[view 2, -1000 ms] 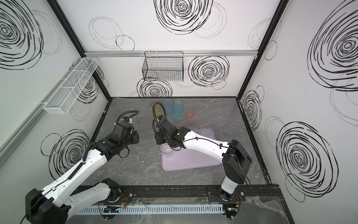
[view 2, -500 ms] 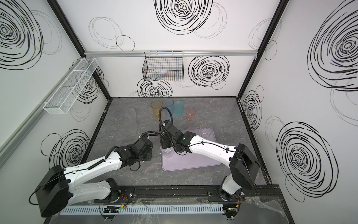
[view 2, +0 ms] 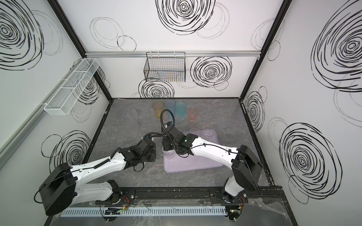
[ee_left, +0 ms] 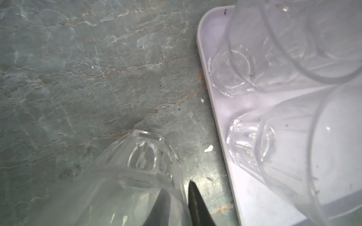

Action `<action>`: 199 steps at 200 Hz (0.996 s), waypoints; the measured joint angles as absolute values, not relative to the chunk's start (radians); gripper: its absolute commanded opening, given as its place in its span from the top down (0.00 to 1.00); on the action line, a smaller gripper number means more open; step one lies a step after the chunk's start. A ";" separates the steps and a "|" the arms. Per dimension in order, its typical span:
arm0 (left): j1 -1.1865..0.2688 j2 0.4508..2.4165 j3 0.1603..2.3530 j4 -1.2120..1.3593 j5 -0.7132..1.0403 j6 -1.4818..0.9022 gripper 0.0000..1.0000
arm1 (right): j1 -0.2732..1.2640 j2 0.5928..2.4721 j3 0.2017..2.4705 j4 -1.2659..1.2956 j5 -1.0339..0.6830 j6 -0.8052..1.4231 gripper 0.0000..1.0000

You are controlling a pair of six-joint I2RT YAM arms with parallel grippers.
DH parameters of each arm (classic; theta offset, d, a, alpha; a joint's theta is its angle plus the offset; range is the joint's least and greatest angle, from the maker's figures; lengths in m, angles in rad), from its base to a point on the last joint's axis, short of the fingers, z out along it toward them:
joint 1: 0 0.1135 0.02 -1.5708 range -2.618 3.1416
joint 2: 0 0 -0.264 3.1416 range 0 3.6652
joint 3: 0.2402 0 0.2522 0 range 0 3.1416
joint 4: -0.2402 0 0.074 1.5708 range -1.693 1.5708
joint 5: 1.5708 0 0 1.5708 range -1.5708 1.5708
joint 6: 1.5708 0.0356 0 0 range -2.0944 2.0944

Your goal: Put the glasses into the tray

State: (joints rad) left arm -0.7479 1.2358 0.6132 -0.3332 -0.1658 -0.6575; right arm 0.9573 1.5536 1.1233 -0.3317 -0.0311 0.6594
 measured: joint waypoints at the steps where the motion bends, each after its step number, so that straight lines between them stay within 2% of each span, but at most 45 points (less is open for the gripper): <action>1: -0.748 1.235 0.613 -0.334 -0.165 -0.656 0.70 | 0.957 1.554 1.123 -0.332 -0.031 0.659 0.45; 40: -0.739 1.196 0.639 -0.362 -0.149 -0.639 0.59 | 0.957 1.554 1.123 -0.331 -0.015 0.660 0.45; 74: -0.696 1.080 0.741 -0.427 -0.136 -0.603 0.49 | 0.958 1.554 1.124 -0.332 0.002 0.658 0.45; 116: -0.525 0.947 0.846 -0.480 -0.129 -0.516 0.42 | 0.988 1.601 1.190 -0.343 0.004 0.640 0.44; 135: -0.425 0.904 0.817 -0.487 -0.134 -0.487 0.37 | 1.018 1.679 1.276 -0.358 0.000 0.618 0.42; 149: -0.352 0.843 0.747 -0.474 -0.134 -0.476 0.25 | 1.037 1.740 1.340 -0.377 0.000 0.602 0.41; 166: -0.287 0.752 0.649 -0.469 -0.133 -0.480 0.17 | 1.053 1.807 1.409 -0.405 0.001 0.586 0.41; 199: -0.269 0.652 0.577 -0.460 -0.163 -0.490 0.15 | 1.064 1.911 1.503 -0.448 0.004 0.564 0.46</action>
